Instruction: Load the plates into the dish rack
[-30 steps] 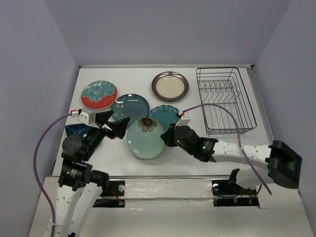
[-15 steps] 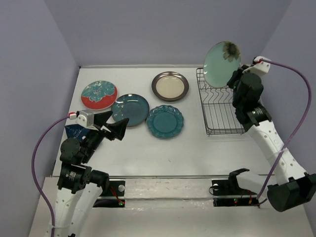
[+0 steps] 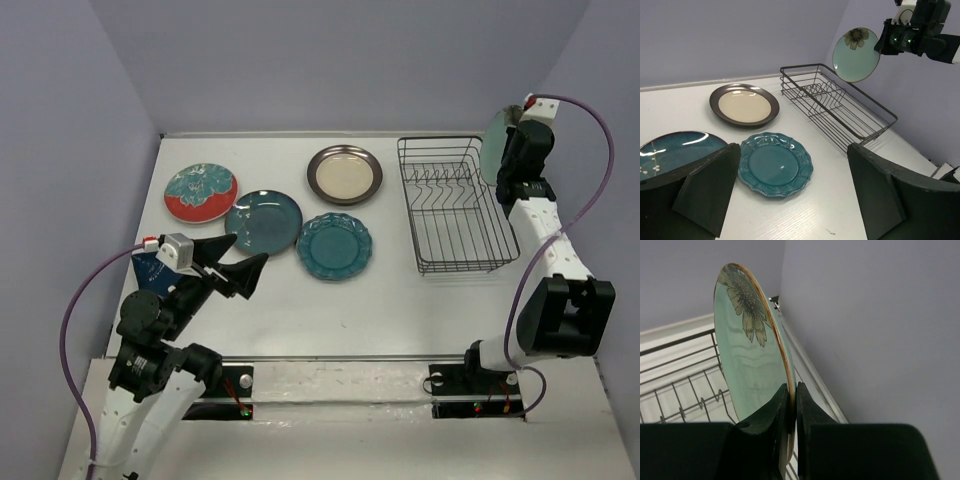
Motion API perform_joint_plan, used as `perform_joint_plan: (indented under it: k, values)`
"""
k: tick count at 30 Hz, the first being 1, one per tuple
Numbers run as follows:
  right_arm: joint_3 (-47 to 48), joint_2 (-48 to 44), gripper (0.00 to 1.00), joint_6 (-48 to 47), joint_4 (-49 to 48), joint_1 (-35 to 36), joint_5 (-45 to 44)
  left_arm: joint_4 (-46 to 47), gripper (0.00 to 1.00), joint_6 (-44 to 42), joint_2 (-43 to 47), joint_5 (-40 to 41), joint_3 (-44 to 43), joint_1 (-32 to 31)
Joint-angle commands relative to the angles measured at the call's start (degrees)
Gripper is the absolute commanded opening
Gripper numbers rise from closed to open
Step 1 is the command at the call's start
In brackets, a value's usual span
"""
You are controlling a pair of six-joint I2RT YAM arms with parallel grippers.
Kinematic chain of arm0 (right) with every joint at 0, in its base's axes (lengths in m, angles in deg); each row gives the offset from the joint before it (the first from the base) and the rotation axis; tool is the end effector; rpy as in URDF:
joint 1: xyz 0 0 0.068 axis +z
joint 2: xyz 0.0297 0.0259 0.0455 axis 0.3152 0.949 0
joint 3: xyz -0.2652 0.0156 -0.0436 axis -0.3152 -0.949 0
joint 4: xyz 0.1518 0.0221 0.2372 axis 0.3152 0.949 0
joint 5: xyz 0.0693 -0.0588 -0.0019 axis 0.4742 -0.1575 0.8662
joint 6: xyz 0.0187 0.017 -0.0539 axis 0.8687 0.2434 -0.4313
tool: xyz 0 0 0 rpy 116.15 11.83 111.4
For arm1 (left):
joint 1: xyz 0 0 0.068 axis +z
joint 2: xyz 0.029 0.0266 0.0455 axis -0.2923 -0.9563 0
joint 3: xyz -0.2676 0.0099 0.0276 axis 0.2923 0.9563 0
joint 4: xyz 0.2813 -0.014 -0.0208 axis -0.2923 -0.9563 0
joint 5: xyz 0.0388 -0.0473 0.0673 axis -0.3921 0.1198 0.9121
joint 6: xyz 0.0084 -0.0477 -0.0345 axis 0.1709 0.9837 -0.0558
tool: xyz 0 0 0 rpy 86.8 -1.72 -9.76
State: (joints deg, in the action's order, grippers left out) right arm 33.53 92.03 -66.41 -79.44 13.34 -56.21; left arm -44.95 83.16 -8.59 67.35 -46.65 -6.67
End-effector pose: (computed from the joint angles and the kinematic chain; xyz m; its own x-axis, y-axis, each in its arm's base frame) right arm 0.3681 -0.0515 0.3607 -0.2069 -0.0727 -0.9757 0.4902 0.8553 -0.1677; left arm 0.0935 -0.0531 0.3660 0.0999 -0.3248 -0.9405 0.6623 0.7271 -0.1807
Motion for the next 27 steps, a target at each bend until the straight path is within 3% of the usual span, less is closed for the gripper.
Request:
perform_joint_plan:
  k: [1, 20, 27]
  values:
    - [7.4, -0.7, 0.07, -7.6, -12.0, 0.1, 4.0, 0.5, 0.99, -1.1, 1.7, 1.0, -2.8, -1.9]
    - [10.0, 6.3, 0.07, -8.7, -12.5, -0.4, 0.8, 0.0, 0.99, -1.3, 1.5, 1.6, -2.8, -3.1]
    - [6.7, 6.7, 0.07, -9.2, -13.7, -0.4, -0.1, -0.1, 0.99, -1.4, 1.3, 1.3, -2.8, -3.1]
